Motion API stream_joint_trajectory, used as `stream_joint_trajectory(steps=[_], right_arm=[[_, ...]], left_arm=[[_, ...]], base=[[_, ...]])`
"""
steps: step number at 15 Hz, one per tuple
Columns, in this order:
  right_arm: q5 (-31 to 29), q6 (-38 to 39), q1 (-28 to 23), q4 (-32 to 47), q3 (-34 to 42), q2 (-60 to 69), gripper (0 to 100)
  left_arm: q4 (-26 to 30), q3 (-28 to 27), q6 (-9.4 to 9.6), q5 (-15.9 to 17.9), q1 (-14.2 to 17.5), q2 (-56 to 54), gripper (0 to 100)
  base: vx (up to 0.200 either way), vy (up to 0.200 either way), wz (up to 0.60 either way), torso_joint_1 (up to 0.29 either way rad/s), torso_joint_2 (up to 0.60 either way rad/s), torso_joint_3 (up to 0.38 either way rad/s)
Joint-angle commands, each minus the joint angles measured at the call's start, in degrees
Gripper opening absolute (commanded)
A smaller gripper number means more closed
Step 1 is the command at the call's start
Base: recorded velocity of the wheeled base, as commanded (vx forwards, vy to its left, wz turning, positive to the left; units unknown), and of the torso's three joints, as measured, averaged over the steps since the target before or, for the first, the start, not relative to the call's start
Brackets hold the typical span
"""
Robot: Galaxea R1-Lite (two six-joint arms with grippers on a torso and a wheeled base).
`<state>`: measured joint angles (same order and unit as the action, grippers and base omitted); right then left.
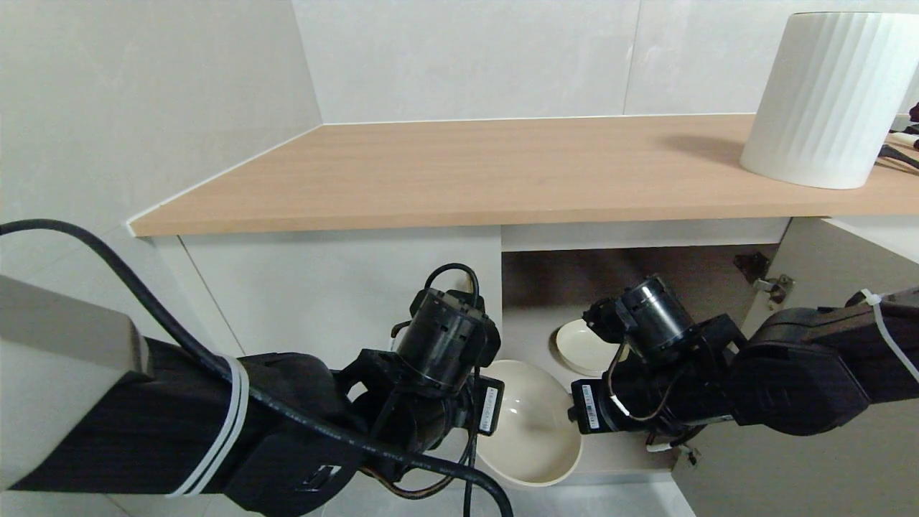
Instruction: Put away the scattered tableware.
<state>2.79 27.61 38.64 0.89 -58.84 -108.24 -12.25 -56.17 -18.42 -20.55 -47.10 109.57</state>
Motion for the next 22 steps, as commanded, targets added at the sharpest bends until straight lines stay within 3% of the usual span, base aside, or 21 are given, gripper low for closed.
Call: stream_joint_trajectory(steps=[1, 2, 3, 9, 15, 22], right_arm=[[0.02, 0.07, 0.03, -0.01, 0.05, -0.04, 0], [0.02, 0.07, 0.03, -0.01, 0.05, -0.04, 0], [0.02, -0.01, 0.03, -0.01, 0.05, -0.04, 0], [-0.33, 0.69, -0.94, -0.01, 0.13, -0.57, 0], [-7.36, 3.06, -13.95, -0.01, -4.79, -7.16, 0], [-15.1, 10.62, -17.64, -0.01, -12.79, -11.03, 0]], left_arm=[[-0.05, 0.19, 0.05, -0.01, 0.0, -0.06, 0], [-0.05, 0.28, 0.05, -0.1, 0.0, -0.15, 0], [-0.05, 0.28, 0.05, -0.1, 0.0, -0.23, 100], [-0.05, 0.28, 0.05, -0.36, 0.96, -3.49, 100], [0.21, 0.36, 0.31, -0.45, 3.33, -10.43, 100], [0.21, 0.36, 0.31, -0.45, 3.51, -10.34, 100]], base=[[0.0, 0.0, 0.0, 0.0, 0.0, 0.0], [0.0, 0.0, 0.0, 0.0, 0.0, 0.0], [0.0, 0.0, 0.0, 0.0, 0.0, 0.0], [0.0, 0.0, 0.0, 0.0, 0.0, 0.0], [0.0, 0.0, 0.0, 0.0, 0.0, 0.0], [0.0, 0.0, 0.0, 0.0, 0.0, 0.0]])
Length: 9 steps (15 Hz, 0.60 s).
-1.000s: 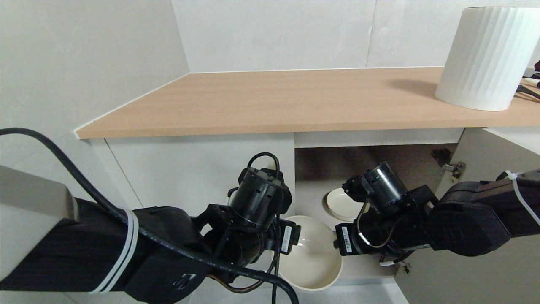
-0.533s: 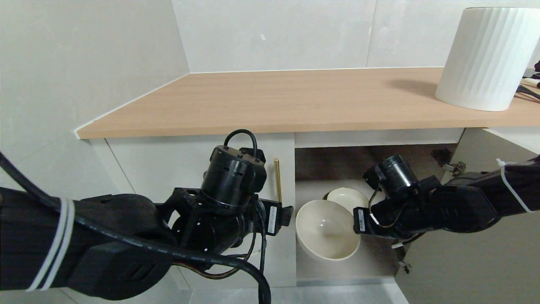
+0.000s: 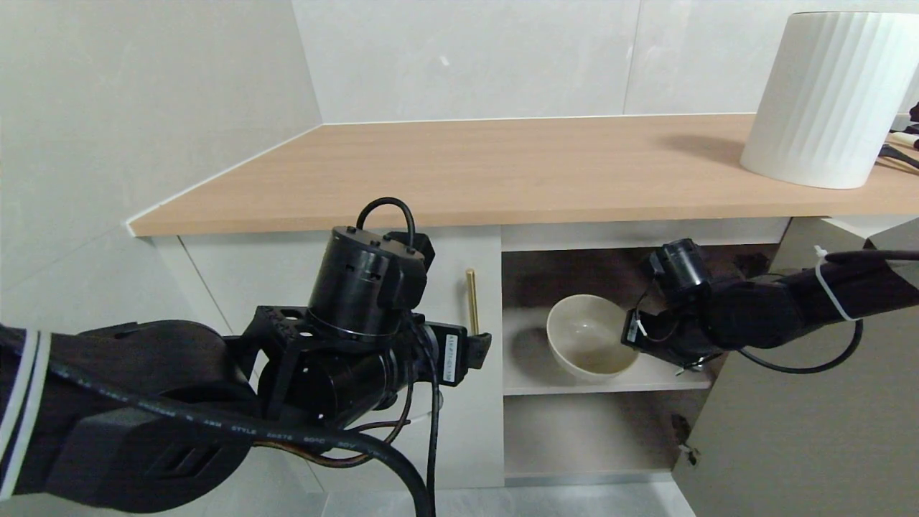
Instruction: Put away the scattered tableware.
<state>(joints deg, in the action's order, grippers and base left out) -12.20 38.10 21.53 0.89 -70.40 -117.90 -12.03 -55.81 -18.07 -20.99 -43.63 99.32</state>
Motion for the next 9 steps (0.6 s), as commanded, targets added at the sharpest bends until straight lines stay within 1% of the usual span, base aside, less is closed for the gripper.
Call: stream_joint_trajectory(steps=[1, 3, 9], right_arm=[[-1.68, 0.66, -0.96, -0.01, -2.46, -2.25, 0], [-4.32, 1.28, -1.67, -0.01, -3.6, -4.1, 0], [-6.43, 2.69, -1.67, -0.01, -7.73, -9.81, 0]], left_arm=[[-0.01, 0.0, -0.04, -0.01, 0.04, 0.09, 100], [-0.01, 0.0, -0.04, -0.01, 0.04, 0.0, 100], [-0.01, 0.09, -0.04, -0.01, 0.04, 0.0, 100]], base=[[0.0, 0.0, 0.0, 0.0, 0.0, 0.0], [0.0, 0.0, 0.0, 0.0, 0.0, 0.0], [0.0, 0.0, 0.0, 0.0, 0.0, 0.0]])
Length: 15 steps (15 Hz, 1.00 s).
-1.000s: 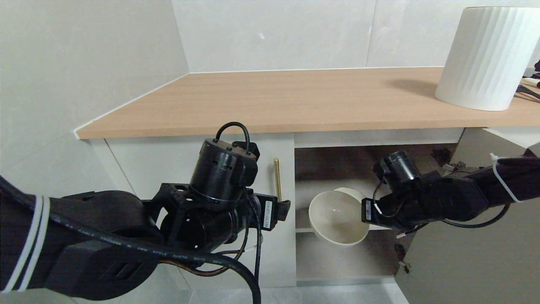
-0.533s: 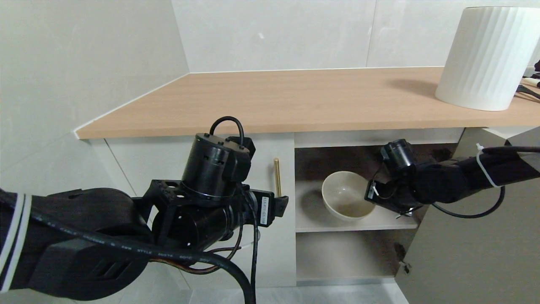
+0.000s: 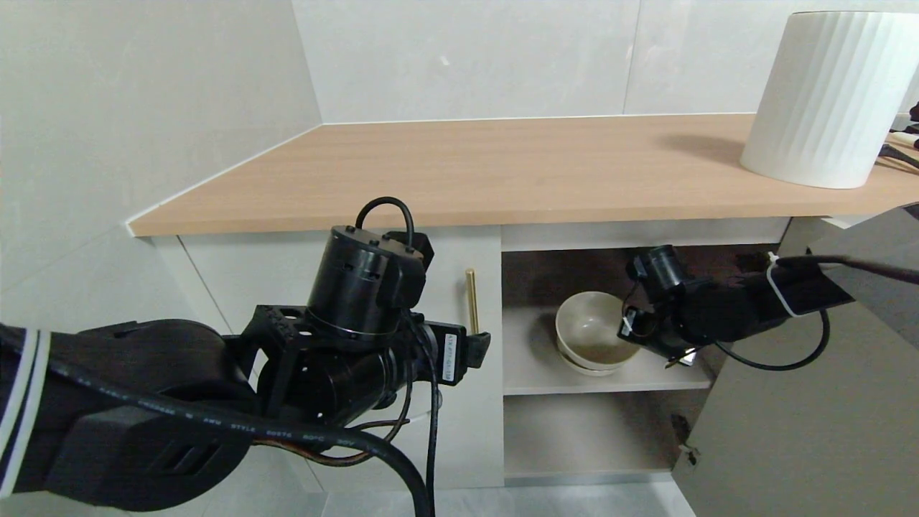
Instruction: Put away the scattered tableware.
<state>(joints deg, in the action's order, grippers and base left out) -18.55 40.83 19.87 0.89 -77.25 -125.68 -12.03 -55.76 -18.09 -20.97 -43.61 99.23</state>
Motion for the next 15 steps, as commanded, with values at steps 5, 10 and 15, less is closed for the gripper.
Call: stream_joint_trajectory(steps=[5, 10, 15], right_arm=[[-0.87, 0.66, -0.97, -0.1, -3.96, -4.57, 0], [-0.87, 0.66, -1.15, -0.1, -4.75, -5.36, 0], [-0.61, 0.66, -1.15, -0.01, -5.01, -5.45, 100]], left_arm=[[-0.01, 0.04, -0.01, -0.04, 0.01, 0.26, 100], [-0.01, 0.12, -0.1, -0.13, 0.01, 0.08, 100], [-0.01, 0.12, -0.1, -0.13, 0.01, -0.18, 100]], base=[[0.0, 0.0, 0.0, 0.0, 0.0, 0.0], [0.0, 0.0, 0.0, 0.0, 0.0, 0.0], [0.0, 0.0, 0.0, 0.0, 0.0, 0.0]])
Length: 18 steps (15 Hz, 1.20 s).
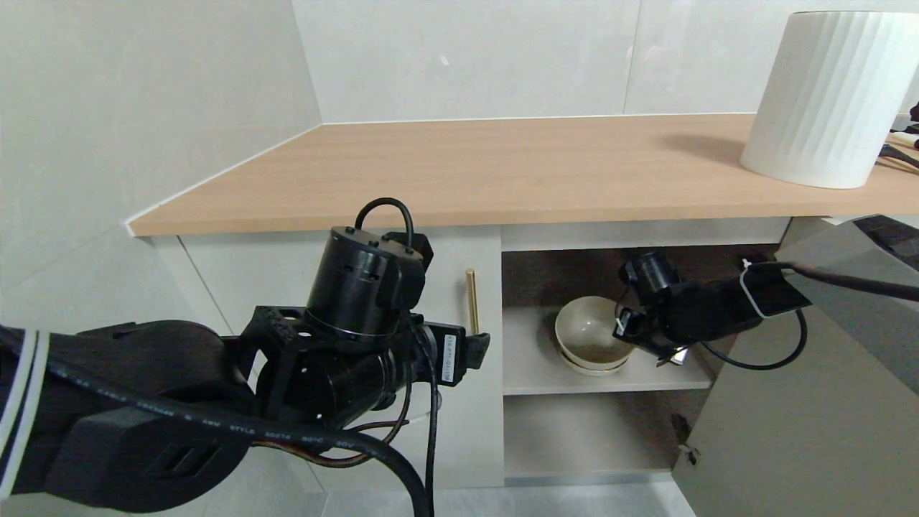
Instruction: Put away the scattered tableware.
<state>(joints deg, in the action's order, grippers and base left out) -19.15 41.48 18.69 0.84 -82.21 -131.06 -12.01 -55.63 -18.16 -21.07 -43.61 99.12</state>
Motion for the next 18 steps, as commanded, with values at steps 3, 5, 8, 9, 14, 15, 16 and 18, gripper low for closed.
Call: stream_joint_trajectory(steps=[3, 5, 8, 9, 14, 15, 16, 18], right_arm=[[0.25, 0.0, 0.12, 0.04, 0.21, 0.37, 100], [0.43, -0.09, 0.56, 0.39, 0.39, 0.98, 100], [3.16, -1.85, 2.23, 0.57, 4.17, 5.55, 100], [4.12, -4.31, 2.67, 1.8, 5.84, 8.37, 100], [10.45, -10.63, 5.66, 6.45, 18.49, 28.67, 100], [10.45, -10.99, 6.71, 7.16, 20.34, 32.45, 100], [10.36, -10.99, 7.15, 8.3, 20.69, 34.56, 100], [10.01, -10.81, 8.03, 15.59, 20.87, 39.92, 100]], left_arm=[[-0.03, -0.01, -0.03, -0.03, 0.01, -0.07, 100], [-0.03, -0.01, -0.03, 0.06, 0.01, -0.07, 100], [0.14, -0.01, 0.06, 0.06, 0.01, -0.16, 100], [0.23, -0.01, 0.06, -0.03, 0.01, -0.24, 100], [4.01, 2.36, 0.06, 0.15, 3.26, -9.21, 100], [4.8, 3.68, -0.03, 0.15, 3.26, -11.32, 100], [5.15, 4.56, 0.06, 0.15, 3.26, -12.37, 100], [6.82, 7.9, 0.23, 0.06, 3.26, -15.8, 100]], base=[[0.0, 0.0, 0.0, 0.0, 0.0, 0.0], [0.0, 0.0, 0.0, 0.0, 0.0, 0.0], [0.0, 0.0, 0.0, 0.0, 0.0, 0.0], [0.0, 0.0, 0.0, 0.0, 0.0, 0.0], [0.0, 0.0, 0.0, 0.0, 0.0, 0.0], [0.0, 0.0, 0.0, 0.0, 0.0, 0.0], [0.0, 0.0, 0.0, 0.0, 0.0, 0.0], [-0.1, 0.0, 0.0, -0.001, 0.0, 0.004]])
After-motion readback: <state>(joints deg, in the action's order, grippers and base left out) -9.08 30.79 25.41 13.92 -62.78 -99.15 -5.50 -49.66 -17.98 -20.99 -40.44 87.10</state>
